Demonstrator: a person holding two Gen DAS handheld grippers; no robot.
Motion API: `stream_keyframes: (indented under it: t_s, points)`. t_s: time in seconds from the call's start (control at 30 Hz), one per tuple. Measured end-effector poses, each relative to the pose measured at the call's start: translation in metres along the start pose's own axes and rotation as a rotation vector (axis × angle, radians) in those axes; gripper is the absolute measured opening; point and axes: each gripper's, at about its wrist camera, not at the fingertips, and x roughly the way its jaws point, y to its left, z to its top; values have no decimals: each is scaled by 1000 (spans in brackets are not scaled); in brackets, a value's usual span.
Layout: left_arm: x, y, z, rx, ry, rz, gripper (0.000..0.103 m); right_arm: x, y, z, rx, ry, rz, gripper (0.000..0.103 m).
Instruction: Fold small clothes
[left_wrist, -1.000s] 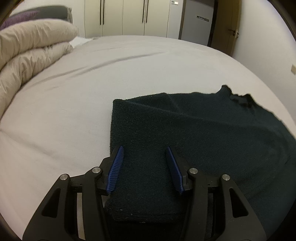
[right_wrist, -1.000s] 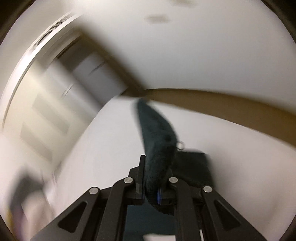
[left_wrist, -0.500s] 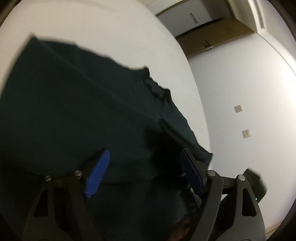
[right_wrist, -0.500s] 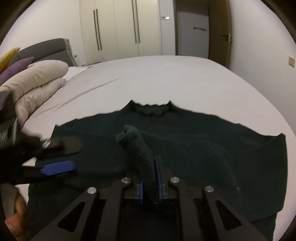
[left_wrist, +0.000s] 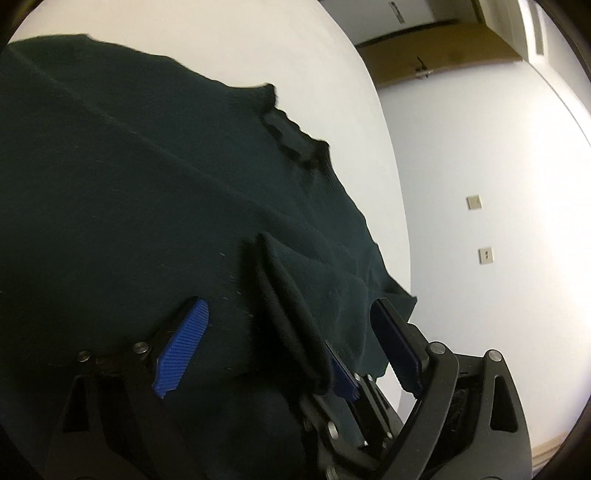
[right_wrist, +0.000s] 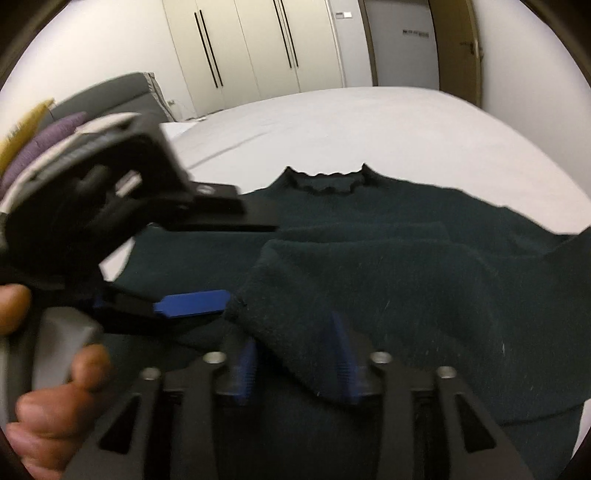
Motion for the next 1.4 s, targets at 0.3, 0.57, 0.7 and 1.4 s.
stream_keyframes:
  t_s: [0.3,0.57,0.7,1.4]
  points:
    - [30,-23,-10,109,57,111,36,-55,-62,-50,303,14,135,58]
    - [13,-39,-19,181,-9,126,9,-68,-140,-77,755,-31,332,58]
    - [-19,-62,-19,261,-117,123,9,-72,-159,-81,888,-95,376,60]
    - [-80,-56,2,221,-234,47,9,-39,-236,-57,1350,-299,529,72]
